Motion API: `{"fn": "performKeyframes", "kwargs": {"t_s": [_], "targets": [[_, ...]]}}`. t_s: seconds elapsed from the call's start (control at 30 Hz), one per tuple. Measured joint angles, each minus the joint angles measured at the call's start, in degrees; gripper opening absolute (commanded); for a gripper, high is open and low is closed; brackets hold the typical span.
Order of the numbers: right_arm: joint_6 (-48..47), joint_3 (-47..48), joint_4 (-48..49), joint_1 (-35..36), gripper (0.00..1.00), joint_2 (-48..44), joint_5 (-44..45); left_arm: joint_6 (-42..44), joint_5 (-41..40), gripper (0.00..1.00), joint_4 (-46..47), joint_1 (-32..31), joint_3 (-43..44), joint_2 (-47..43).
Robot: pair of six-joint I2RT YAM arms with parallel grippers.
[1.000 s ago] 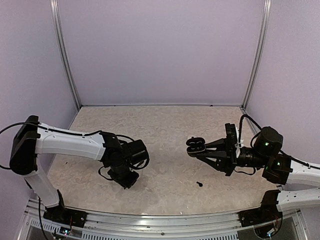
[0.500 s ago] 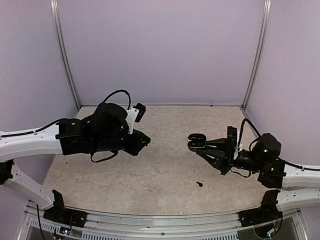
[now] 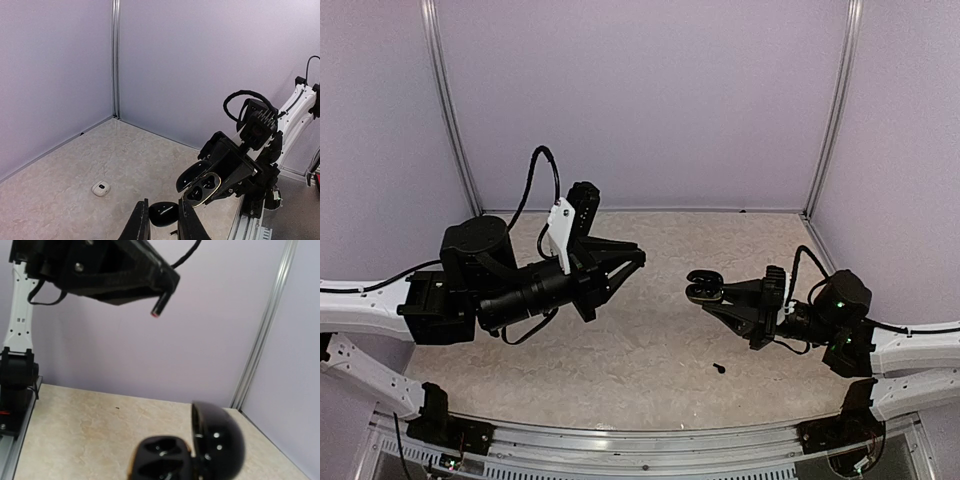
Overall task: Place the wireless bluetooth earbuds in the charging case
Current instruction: Insert the left earbud into the left side groove of the charging case.
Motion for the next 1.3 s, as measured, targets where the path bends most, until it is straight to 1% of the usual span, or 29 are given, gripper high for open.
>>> {"fn": "performKeyframes", "kwargs": {"t_s": [0.13, 0.4, 0.77, 1.3], "targets": [[-0.4, 0.1, 0.7, 0.0, 0.00, 0.2, -0.9, 3.5, 1.0, 0.11, 3.9, -1.7, 0.0, 2.7], [0.2, 0.8, 1.5, 0.0, 0.00, 0.3, -2.1, 7.1, 4.2, 0.10, 6.6, -2.3, 0.6, 7.2], [2.8, 1.3, 1.9, 0.0, 0.00, 1.3, -2.9, 8.5, 5.9, 0.09, 8.6, -2.6, 2.8, 10.6], [4.5, 1.8, 1.9, 0.0, 0.00, 1.2, -4.5, 8.9, 5.5, 0.09, 9.5, -2.5, 3.1, 12.6]]}}
